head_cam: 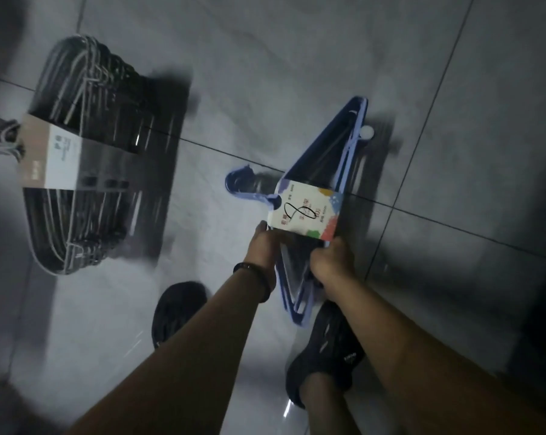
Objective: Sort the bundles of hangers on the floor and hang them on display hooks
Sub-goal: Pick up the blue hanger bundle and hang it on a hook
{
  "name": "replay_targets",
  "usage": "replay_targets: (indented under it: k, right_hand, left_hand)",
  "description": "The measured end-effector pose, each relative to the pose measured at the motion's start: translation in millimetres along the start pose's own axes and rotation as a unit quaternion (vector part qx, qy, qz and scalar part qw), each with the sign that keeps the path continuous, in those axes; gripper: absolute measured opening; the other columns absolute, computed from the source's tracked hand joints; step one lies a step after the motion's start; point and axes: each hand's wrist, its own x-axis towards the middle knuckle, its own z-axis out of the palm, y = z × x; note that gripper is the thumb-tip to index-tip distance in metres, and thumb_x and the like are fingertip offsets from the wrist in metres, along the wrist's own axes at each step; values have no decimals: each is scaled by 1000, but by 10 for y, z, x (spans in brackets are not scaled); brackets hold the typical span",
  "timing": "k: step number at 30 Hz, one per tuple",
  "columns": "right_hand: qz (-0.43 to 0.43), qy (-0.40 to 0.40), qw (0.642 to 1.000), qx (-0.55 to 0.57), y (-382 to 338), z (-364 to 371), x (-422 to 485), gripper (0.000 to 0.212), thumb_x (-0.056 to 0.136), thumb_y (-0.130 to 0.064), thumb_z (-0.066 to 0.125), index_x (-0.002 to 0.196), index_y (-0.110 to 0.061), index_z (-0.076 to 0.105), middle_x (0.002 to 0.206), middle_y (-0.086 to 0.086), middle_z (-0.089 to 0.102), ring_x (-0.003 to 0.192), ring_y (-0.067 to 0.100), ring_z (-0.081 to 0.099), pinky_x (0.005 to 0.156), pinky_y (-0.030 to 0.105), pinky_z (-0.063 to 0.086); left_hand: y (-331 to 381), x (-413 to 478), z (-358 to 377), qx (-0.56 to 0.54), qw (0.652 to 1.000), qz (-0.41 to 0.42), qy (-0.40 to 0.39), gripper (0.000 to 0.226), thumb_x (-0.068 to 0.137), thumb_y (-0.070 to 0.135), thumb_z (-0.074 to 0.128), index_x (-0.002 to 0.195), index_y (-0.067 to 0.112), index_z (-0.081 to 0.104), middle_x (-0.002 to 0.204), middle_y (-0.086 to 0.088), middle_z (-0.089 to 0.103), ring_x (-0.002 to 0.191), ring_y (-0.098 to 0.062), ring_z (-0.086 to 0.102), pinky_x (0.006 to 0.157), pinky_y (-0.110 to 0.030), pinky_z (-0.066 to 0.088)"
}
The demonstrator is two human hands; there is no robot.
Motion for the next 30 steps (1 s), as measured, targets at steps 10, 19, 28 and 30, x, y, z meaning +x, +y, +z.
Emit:
replay_targets:
  k: [10, 19, 28, 30]
  right_hand:
    - [-57, 4, 997, -60, -165, -294, -392, 24, 105, -20, 47, 120, -14, 64, 98, 3, 64, 73, 15, 60, 52, 22, 37]
    - [5, -66, 997, 50, -130, -266, -603, 40, 109, -42, 41, 135, -18, 60, 114, 7, 65, 85, 17, 58, 58, 27, 39]
    - [-129, -28, 991, 37, -393, -1339, -1996, 84, 80, -58, 74, 149, -21, 42, 138, 6, 54, 113, 22, 60, 69, 27, 49]
    - [-266, 79, 960, -34, -652, -1818, -2478, 83, 86, -50, 76, 152, -22, 34, 144, 7, 42, 122, 20, 51, 72, 16, 44]
  left_hand:
    - [55, -155, -3, 142, 988, -46, 43, 98, 29, 38, 74, 126, 28, 60, 128, -8, 59, 113, -33, 59, 98, -50, 52]
    - [105, -564, 13, 91, 996, -22, -2, 70, 68, 19, 67, 134, 21, 44, 105, -8, 58, 94, -24, 54, 96, -47, 52]
    - [778, -2038, 12, 215, 973, 64, 50, 28, 82, 11, 65, 108, 5, 56, 86, -12, 60, 71, -21, 53, 57, -30, 44]
    - [1064, -2513, -17, 261, 960, 93, 34, 34, 70, 19, 65, 99, 6, 55, 86, -14, 58, 72, -23, 53, 63, -37, 46]
